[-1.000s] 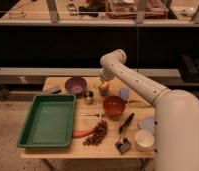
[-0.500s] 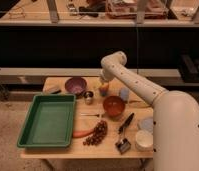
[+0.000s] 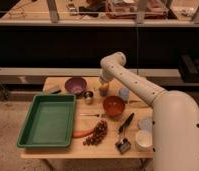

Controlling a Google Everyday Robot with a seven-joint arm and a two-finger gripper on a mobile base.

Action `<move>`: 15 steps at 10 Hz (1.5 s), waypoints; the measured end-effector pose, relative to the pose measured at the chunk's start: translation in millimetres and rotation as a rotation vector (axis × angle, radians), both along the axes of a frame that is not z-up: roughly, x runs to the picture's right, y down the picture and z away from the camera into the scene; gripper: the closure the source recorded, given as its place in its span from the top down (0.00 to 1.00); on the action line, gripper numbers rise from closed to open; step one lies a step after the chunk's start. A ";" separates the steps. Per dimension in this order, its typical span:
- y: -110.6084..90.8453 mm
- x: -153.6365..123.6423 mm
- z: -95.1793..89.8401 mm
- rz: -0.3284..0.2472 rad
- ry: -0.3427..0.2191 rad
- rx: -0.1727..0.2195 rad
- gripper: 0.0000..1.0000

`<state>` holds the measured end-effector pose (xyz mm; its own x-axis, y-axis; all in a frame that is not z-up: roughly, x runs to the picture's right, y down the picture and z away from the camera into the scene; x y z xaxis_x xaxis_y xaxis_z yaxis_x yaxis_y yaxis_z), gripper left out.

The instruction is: Place apple in purple bowl

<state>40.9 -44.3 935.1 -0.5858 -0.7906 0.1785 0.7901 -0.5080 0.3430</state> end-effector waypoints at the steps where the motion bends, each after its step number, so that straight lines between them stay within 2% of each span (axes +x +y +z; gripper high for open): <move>1: 0.5 0.0 0.8 -0.001 -0.001 -0.003 0.80; 6: 5.9 3.7 2.7 -0.004 -0.008 -0.021 0.78; 7: 6.5 4.7 3.0 -0.005 -0.010 -0.023 0.72; 11: 11.6 5.7 4.4 -0.013 -0.022 -0.027 0.32; 12: 11.3 6.8 4.8 -0.014 -0.022 -0.027 0.26; 15: 10.2 7.7 6.8 -0.011 -0.022 -0.030 0.26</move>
<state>48.6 -34.1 941.9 -0.5986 -0.7784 0.1893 0.7766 -0.5058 0.3756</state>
